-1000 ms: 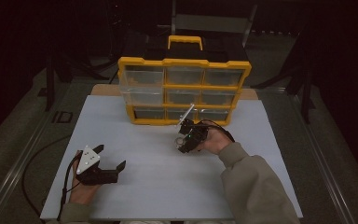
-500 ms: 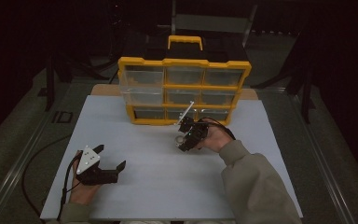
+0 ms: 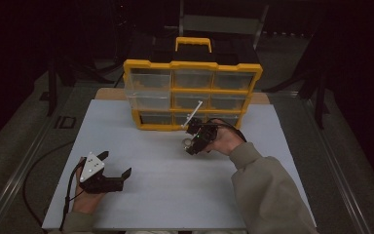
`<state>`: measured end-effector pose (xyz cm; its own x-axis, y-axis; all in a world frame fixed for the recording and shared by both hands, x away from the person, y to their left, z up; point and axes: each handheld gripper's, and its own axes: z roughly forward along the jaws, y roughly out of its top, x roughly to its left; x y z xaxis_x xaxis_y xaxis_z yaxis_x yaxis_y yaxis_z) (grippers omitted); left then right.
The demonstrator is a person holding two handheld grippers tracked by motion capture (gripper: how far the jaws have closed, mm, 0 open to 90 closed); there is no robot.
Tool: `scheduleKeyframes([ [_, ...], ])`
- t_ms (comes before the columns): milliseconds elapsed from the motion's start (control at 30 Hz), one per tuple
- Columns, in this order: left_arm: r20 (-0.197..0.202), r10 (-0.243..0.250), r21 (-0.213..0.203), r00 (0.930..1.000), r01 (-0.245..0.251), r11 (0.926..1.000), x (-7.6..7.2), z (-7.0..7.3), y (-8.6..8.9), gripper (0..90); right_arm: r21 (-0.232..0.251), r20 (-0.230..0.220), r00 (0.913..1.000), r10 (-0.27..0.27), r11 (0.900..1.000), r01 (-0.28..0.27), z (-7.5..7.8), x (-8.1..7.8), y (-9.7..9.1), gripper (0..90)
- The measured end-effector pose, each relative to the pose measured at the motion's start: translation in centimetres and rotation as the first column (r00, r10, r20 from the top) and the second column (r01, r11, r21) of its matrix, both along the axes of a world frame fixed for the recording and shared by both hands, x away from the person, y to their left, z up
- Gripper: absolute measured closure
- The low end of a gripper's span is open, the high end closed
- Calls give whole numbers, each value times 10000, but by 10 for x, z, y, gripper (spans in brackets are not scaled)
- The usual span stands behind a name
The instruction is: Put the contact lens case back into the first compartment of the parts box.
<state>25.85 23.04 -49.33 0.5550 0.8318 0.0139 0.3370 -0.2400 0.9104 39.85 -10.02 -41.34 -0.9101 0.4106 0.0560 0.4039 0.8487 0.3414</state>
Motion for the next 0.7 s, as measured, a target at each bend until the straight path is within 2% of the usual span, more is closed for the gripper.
scheduleKeyframes([
  [700,-19,-17,22,10000,17,10000,0,0,0,0,122,238,9995,200,9997,-203,21,3,1,493],
])
